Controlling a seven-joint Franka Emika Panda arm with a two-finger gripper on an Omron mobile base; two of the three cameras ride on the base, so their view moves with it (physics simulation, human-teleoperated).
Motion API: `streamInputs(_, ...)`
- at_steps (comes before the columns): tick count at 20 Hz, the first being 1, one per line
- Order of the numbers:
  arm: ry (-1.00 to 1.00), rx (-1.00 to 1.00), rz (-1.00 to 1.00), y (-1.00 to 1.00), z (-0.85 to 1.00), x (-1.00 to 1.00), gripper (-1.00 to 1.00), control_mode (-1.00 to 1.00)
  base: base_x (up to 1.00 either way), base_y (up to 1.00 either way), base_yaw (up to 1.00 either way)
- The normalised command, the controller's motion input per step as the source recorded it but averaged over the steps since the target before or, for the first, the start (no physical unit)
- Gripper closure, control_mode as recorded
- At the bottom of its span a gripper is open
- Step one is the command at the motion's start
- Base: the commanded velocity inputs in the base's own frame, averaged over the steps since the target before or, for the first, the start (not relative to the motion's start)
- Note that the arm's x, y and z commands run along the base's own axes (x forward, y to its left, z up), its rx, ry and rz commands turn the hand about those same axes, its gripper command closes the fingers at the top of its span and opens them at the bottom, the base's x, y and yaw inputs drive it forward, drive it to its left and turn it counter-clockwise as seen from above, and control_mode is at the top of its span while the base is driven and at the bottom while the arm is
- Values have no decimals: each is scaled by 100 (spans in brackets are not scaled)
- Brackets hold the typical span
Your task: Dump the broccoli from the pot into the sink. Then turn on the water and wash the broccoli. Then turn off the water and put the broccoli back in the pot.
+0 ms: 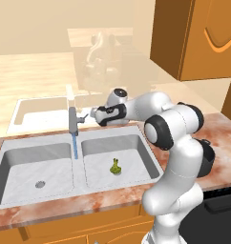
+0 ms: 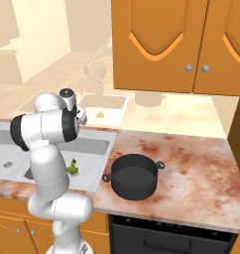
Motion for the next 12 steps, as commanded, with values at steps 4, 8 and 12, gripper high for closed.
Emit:
streamInputs(4, 6, 0, 0, -9, -13, 0, -100, -100, 0, 0, 0)
streamInputs(8, 4, 0, 0, 0, -16, 0, -100, -100, 0, 0, 0)
streamInputs(12, 2, 0, 0, 0, -22, 1, -100, -100, 0, 0, 0)
